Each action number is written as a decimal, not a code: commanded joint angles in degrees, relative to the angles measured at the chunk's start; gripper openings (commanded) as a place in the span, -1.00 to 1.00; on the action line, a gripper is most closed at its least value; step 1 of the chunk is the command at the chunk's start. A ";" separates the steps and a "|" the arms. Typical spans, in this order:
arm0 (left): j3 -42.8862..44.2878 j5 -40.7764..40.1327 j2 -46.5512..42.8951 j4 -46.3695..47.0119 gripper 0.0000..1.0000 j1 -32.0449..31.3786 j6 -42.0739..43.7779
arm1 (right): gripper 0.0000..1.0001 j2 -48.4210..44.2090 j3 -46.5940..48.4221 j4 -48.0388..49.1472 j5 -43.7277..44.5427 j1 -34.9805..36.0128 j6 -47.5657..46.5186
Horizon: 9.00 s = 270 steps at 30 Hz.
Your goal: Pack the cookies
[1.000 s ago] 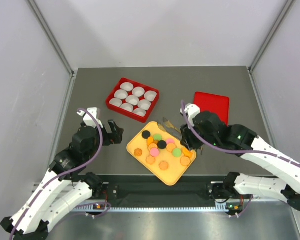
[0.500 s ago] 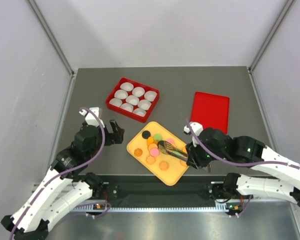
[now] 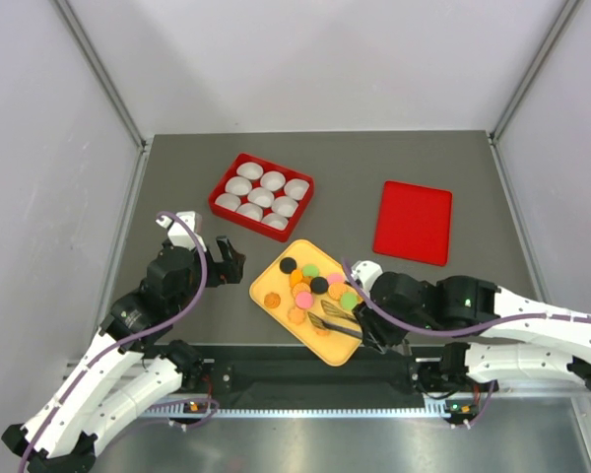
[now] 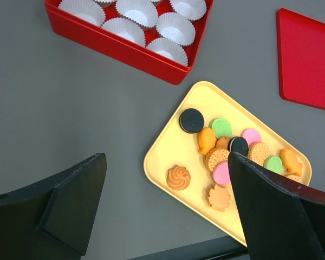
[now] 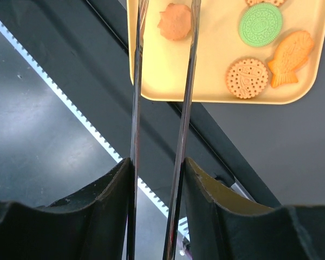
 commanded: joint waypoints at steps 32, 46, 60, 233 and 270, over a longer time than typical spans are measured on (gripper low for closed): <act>-0.13 0.58 0.67 1.55 0.97 -0.11 0.13 | -0.03 4.33 -2.88 2.16 4.78 6.45 3.43; -0.12 0.67 0.93 1.64 0.97 -0.11 0.13 | -0.10 6.70 -1.39 3.12 4.87 7.41 2.99; -0.04 1.10 0.41 1.73 0.97 -0.11 0.22 | -0.35 6.09 3.61 0.40 7.24 7.50 3.43; 3.30 -9.18 -8.47 -4.87 0.94 -0.11 -0.31 | -0.10 3.97 -4.37 5.50 10.84 -8.76 2.64; 3.22 -9.00 -9.00 -4.86 0.95 -0.11 -0.49 | -0.45 8.45 10.03 3.03 13.83 -8.05 -1.31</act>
